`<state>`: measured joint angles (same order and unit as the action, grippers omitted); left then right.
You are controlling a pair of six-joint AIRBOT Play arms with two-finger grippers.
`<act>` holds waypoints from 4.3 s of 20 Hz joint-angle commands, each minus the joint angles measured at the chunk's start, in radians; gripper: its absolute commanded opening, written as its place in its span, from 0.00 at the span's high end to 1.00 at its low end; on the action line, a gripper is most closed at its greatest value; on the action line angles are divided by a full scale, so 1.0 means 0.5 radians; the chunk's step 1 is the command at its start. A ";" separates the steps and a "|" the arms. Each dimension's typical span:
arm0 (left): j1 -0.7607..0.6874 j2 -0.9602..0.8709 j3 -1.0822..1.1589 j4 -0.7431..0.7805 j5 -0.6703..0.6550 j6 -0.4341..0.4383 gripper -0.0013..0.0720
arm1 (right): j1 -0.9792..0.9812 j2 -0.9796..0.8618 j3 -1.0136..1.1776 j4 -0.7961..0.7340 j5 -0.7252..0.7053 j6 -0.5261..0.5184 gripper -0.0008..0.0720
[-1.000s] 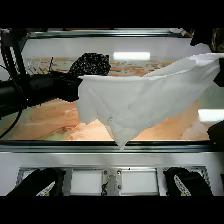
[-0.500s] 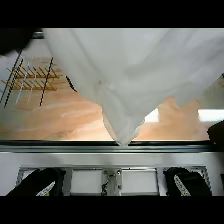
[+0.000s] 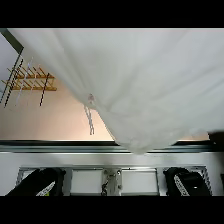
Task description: Fold the clothes and pants, and hang the long-sleeved shirts on hangers.
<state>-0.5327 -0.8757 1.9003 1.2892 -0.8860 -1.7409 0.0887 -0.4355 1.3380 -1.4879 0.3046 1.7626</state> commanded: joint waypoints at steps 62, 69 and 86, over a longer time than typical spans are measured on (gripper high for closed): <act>0.438 -0.470 -0.900 -0.610 -0.736 0.951 0.97 | 0.004 -0.201 -0.481 -0.037 1.585 -0.174 0.98; 0.292 -0.015 -1.475 -0.607 -0.665 0.789 0.97 | 0.004 -0.109 -0.533 -0.037 1.900 -0.174 0.98; 0.291 -0.029 -2.229 -0.774 -0.426 0.610 0.97 | 0.003 -0.272 -1.241 -0.089 1.707 -0.120 0.98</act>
<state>-0.3866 -0.8436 0.8761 0.9672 -1.1255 -1.4506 0.0902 -0.5201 0.8055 -1.5227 1.2537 1.6943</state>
